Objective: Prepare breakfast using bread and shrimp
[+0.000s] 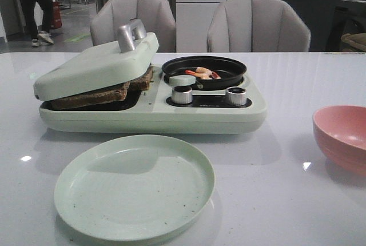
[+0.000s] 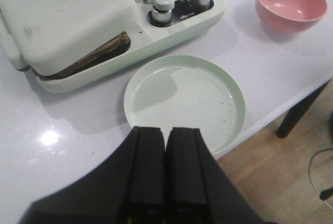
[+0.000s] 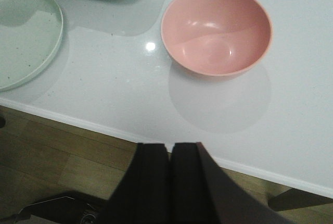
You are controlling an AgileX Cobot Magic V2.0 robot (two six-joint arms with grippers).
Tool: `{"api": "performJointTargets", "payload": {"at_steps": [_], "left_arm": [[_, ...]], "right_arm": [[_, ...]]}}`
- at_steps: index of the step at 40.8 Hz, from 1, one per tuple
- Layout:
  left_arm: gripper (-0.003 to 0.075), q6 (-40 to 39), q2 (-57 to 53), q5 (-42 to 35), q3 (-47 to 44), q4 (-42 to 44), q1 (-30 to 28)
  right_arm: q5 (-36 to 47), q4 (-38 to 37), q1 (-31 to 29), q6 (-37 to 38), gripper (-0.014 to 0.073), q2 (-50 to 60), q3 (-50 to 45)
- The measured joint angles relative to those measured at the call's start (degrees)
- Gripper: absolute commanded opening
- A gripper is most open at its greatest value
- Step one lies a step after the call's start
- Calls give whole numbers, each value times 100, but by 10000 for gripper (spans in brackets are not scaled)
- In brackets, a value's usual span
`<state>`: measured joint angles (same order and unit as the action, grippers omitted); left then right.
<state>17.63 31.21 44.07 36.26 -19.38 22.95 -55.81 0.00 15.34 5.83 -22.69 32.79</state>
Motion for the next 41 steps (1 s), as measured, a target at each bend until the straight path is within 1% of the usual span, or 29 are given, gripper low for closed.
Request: {"api": "performJointTargets", "payload": {"at_steps": [7, 10, 16, 38, 41], "left_arm": [[100, -1075, 0, -307, 0, 947, 0], [99, -1291, 0, -313, 0, 1198, 0], [99, -1384, 0, -313, 0, 1312, 0], [100, -1418, -108, -313, -60, 1324, -15], [100, -1418, -330, -521, -217, 1367, -140]], "right_arm": [[0, 0, 0, 0, 36, 0, 0], [0, 0, 0, 0, 36, 0, 0], [0, 0, 0, 0, 36, 0, 0], [0, 0, 0, 0, 36, 0, 0], [0, 0, 0, 0, 36, 0, 0]]}}
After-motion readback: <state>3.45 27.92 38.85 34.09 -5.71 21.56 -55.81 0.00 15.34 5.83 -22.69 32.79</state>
